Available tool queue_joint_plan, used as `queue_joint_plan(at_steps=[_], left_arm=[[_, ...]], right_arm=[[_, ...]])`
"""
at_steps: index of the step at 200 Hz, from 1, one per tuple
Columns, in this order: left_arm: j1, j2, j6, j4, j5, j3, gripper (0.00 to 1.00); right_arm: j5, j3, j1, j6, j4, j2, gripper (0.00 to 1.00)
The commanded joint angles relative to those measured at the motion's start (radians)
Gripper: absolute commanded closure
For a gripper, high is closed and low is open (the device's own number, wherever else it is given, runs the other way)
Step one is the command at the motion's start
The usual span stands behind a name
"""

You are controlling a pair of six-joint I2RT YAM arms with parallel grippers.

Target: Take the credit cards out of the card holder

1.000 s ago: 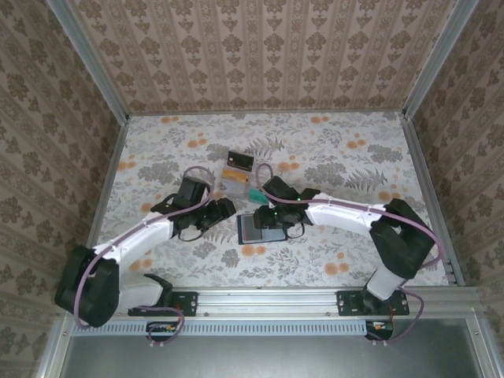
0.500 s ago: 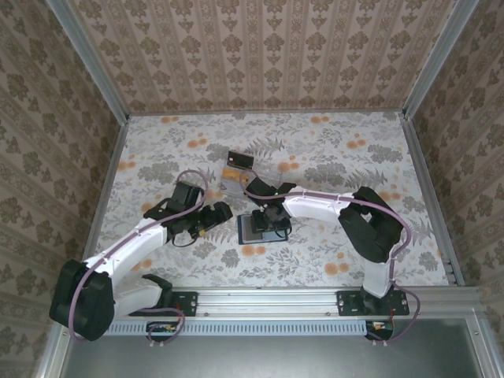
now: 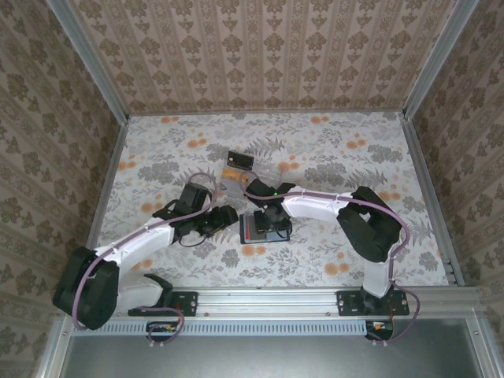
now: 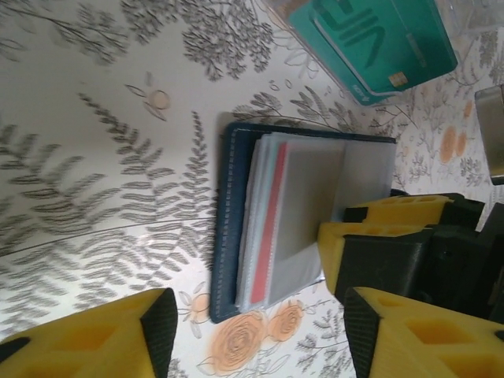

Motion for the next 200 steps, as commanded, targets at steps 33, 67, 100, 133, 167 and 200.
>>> queue_joint_plan(at_steps=[33,67,100,133,167,200], left_arm=[[-0.072,0.102,-0.049,0.158,0.035,-0.002,0.51],[-0.091,0.156,-0.065,0.204,0.044,0.003,0.56],[-0.109,0.171,-0.077,0.236,0.029,0.008,0.58],[-0.117,0.198,-0.076,0.233,0.028,0.015,0.58],[-0.122,0.206,-0.079,0.230,0.007,0.013,0.57],[-0.128,0.223,-0.079,0.243,0.012,0.019,0.57]], right_arm=[[0.006,-0.055,-0.011,0.005,-0.003,0.027,0.61],[-0.004,-0.071,-0.018,0.007,0.012,0.020,0.62],[-0.016,-0.081,-0.024,0.009,0.024,0.015,0.62],[-0.030,-0.088,-0.030,0.012,0.037,0.013,0.63],[-0.035,-0.094,-0.033,0.014,0.044,0.011,0.63],[-0.038,-0.102,-0.036,0.015,0.053,0.009,0.63]])
